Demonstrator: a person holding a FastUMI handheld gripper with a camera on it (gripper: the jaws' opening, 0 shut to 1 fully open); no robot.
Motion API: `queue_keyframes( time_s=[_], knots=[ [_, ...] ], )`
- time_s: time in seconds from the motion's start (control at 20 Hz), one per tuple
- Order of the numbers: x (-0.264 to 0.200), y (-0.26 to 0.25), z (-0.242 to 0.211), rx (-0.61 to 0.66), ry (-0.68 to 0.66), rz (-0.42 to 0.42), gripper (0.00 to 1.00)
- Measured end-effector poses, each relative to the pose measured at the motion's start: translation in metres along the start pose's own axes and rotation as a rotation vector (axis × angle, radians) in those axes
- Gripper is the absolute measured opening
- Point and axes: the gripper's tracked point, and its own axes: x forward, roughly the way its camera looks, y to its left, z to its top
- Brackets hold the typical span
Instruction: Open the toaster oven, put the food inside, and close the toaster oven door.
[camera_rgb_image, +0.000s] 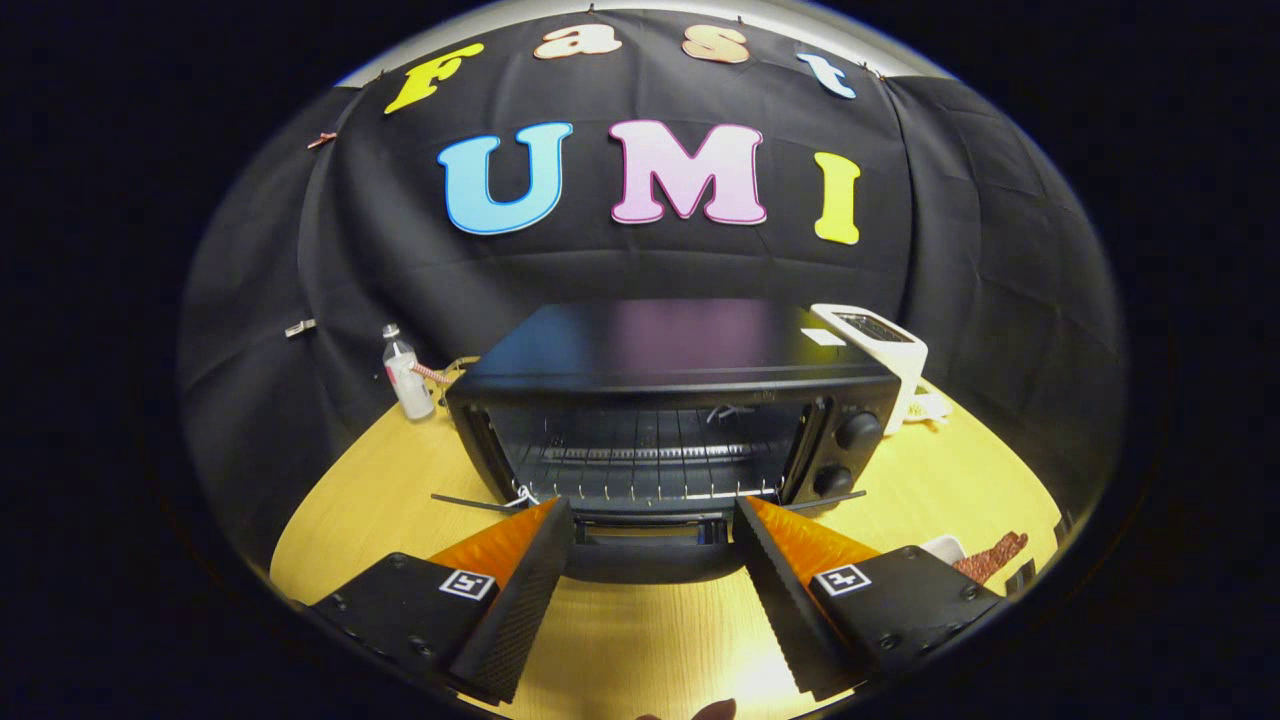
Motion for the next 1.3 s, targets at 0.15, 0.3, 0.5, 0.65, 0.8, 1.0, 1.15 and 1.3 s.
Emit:
queue_keyframes(
  time_s=[0.15, 0.3, 0.5, 0.65, 0.8, 1.0, 1.15, 1.3],
  knots=[
    [-0.005, -0.001, -0.011, -0.006, 0.009, -0.010, 0.99],
    [-0.008, 0.000, -0.021, -0.016, 0.028, -0.012, 0.99],
    [-0.015, 0.000, -0.044, -0.042, 0.074, -0.011, 0.99],
    [-0.018, -0.002, -0.068, -0.039, 0.125, -0.010, 0.99],
    [-0.018, -0.002, -0.090, -0.072, 0.184, -0.010, 0.99],
    [-0.010, -0.008, -0.099, -0.076, 0.215, -0.021, 0.98],
    [-0.013, -0.007, -0.101, -0.074, 0.231, -0.008, 0.98],
    [-0.014, -0.003, -0.101, -0.076, 0.248, 0.028, 0.99]
  ],
)
